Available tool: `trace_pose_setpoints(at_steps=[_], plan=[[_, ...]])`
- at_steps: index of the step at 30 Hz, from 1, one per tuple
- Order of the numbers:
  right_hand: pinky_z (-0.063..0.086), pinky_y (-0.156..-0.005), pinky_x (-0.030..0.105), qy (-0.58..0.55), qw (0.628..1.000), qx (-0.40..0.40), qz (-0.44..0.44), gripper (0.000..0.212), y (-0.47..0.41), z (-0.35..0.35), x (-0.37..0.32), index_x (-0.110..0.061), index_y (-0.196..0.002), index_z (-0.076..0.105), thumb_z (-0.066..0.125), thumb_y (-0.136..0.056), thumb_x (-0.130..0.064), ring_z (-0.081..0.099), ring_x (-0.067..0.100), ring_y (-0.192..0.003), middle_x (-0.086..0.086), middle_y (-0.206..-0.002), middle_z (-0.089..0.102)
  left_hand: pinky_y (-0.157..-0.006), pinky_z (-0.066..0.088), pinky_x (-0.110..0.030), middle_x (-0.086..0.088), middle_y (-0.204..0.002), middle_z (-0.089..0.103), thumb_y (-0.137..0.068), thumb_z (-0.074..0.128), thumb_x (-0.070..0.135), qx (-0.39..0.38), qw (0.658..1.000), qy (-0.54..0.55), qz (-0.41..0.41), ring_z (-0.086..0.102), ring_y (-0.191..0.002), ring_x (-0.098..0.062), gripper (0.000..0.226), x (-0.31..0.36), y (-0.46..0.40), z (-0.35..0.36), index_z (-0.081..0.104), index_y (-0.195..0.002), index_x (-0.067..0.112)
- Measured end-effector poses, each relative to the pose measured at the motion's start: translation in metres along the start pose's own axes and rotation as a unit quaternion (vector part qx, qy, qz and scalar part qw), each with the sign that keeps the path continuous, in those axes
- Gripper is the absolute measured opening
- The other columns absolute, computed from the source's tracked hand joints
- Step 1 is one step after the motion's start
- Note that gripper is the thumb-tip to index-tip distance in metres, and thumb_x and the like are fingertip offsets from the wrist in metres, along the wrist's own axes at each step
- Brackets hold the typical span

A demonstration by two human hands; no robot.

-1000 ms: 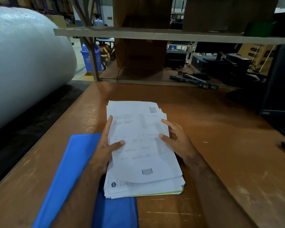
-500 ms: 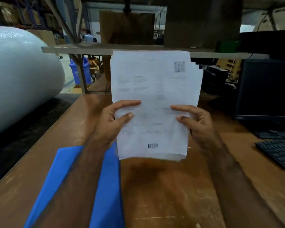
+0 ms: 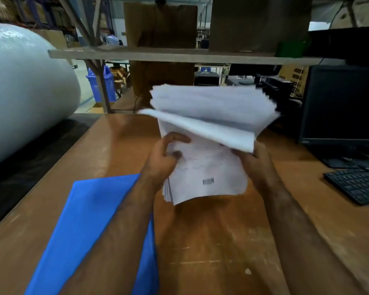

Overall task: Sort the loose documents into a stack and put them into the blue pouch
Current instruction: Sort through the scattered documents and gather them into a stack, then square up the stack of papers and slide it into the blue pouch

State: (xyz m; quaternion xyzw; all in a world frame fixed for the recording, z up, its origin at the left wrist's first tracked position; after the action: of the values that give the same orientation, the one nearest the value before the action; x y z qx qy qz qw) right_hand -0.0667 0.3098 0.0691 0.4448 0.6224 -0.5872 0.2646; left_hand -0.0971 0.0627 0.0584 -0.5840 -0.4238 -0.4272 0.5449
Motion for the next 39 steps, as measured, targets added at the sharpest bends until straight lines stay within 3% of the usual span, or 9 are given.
trace_pose_setpoints(at_steps=[5, 12, 15, 17, 20, 22, 28, 36, 39], plan=[[0.055, -0.094, 0.025, -0.021, 0.994, -0.079, 0.076, 0.054, 0.002, -0.003, 0.014, -0.025, -0.134, 0.064, 0.053, -0.095, 0.012, 0.061, 0.013, -0.126, -0.006, -0.141, 0.060, -0.091, 0.058, -0.057, -0.006, -0.128, 0.064, -0.079, 0.052, -0.020, -0.093, 0.994, -0.003, -0.058, 0.066, -0.113, -0.031, 0.061, -0.009, 0.006, 0.006, 0.070, -0.113, 0.028], [0.057, -0.097, 0.034, -0.084, 0.978, -0.090, 0.168, 0.047, 0.040, 0.003, 0.053, -0.025, -0.132, 0.067, 0.054, -0.100, 0.006, 0.061, 0.015, -0.128, -0.012, -0.141, 0.061, -0.094, 0.059, -0.048, -0.002, -0.142, 0.058, -0.086, 0.057, -0.019, -0.124, 0.985, 0.025, -0.117, 0.063, -0.122, -0.027, 0.063, -0.042, 0.015, 0.008, 0.068, -0.122, 0.031], [0.057, -0.095, 0.030, -0.138, 0.980, -0.024, 0.143, 0.049, 0.051, 0.002, 0.061, -0.026, -0.132, 0.067, 0.056, -0.097, 0.008, 0.060, 0.016, -0.129, -0.008, -0.144, 0.060, -0.098, 0.055, -0.034, 0.003, -0.145, 0.054, -0.097, 0.065, 0.008, -0.100, 0.992, -0.022, -0.071, 0.059, -0.126, -0.016, 0.067, -0.046, 0.024, -0.003, 0.041, -0.150, 0.042], [0.056, -0.093, 0.024, -0.155, 0.980, 0.027, 0.123, 0.051, 0.055, 0.000, 0.062, -0.026, -0.131, 0.067, 0.056, -0.096, 0.010, 0.057, 0.012, -0.131, -0.010, -0.145, 0.059, -0.112, 0.043, -0.041, 0.005, -0.155, 0.045, -0.101, 0.060, 0.037, -0.029, 0.986, -0.161, -0.030, 0.048, -0.138, -0.013, 0.068, -0.056, 0.034, -0.026, 0.022, -0.157, 0.046], [0.055, -0.094, 0.022, -0.179, 0.975, 0.062, 0.113, 0.054, 0.053, 0.001, 0.059, -0.021, -0.136, 0.064, 0.054, -0.095, 0.012, 0.057, 0.009, -0.131, -0.011, -0.146, 0.057, -0.120, 0.016, -0.063, 0.006, -0.166, 0.027, -0.104, 0.037, 0.057, 0.001, 0.869, -0.488, -0.077, 0.024, -0.153, -0.020, 0.060, -0.077, 0.057, -0.067, 0.020, -0.159, 0.042], [0.055, -0.091, 0.019, -0.198, 0.969, 0.081, 0.122, 0.055, 0.053, 0.003, 0.055, -0.020, -0.138, 0.063, 0.053, -0.095, 0.013, 0.060, 0.006, -0.127, -0.012, -0.144, 0.059, -0.117, 0.007, -0.069, 0.007, -0.171, 0.011, -0.104, 0.026, 0.061, -0.054, 0.797, -0.584, -0.145, 0.007, -0.157, -0.021, 0.060, -0.088, 0.075, -0.080, 0.019, -0.160, 0.040], [0.057, -0.087, 0.020, -0.206, 0.964, 0.084, 0.143, 0.053, 0.058, 0.007, 0.055, -0.027, -0.130, 0.068, 0.063, -0.088, 0.005, 0.061, 0.007, -0.125, -0.016, -0.142, 0.060, -0.117, 0.010, -0.069, 0.013, -0.171, 0.001, -0.095, 0.004, 0.073, -0.087, 0.752, -0.643, -0.115, 0.002, -0.158, -0.015, 0.073, -0.106, 0.072, -0.105, 0.010, -0.161, 0.044], [0.056, -0.091, 0.022, -0.202, 0.970, 0.025, 0.136, 0.053, 0.060, 0.017, 0.057, -0.022, -0.134, 0.064, 0.053, -0.095, 0.012, 0.057, 0.009, -0.132, -0.014, -0.145, 0.058, -0.119, 0.001, -0.065, 0.017, -0.170, 0.003, -0.098, 0.014, 0.073, -0.123, 0.763, -0.625, -0.112, 0.001, -0.158, -0.011, 0.066, -0.106, 0.049, -0.127, 0.011, -0.160, 0.048], [0.056, -0.098, 0.038, -0.196, 0.972, -0.009, 0.129, 0.051, 0.059, 0.022, 0.056, -0.025, -0.134, 0.066, 0.055, -0.097, 0.008, 0.056, 0.017, -0.134, -0.012, -0.146, 0.058, -0.126, 0.004, -0.053, 0.015, -0.166, 0.024, -0.093, 0.024, 0.080, -0.075, 0.882, -0.459, -0.078, 0.013, -0.155, -0.006, 0.076, -0.080, 0.045, -0.111, 0.019, -0.160, 0.044]])
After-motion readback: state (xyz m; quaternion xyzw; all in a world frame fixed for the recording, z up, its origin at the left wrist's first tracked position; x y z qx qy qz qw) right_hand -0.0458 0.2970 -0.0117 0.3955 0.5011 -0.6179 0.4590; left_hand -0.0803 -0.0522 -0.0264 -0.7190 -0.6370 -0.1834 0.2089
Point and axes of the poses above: each hand's wrist, its own y-axis away from the middle knuckle, its own z-axis out of the palm, x = y × z, the point moved 3 cm from there along -y, towards the middle knuckle
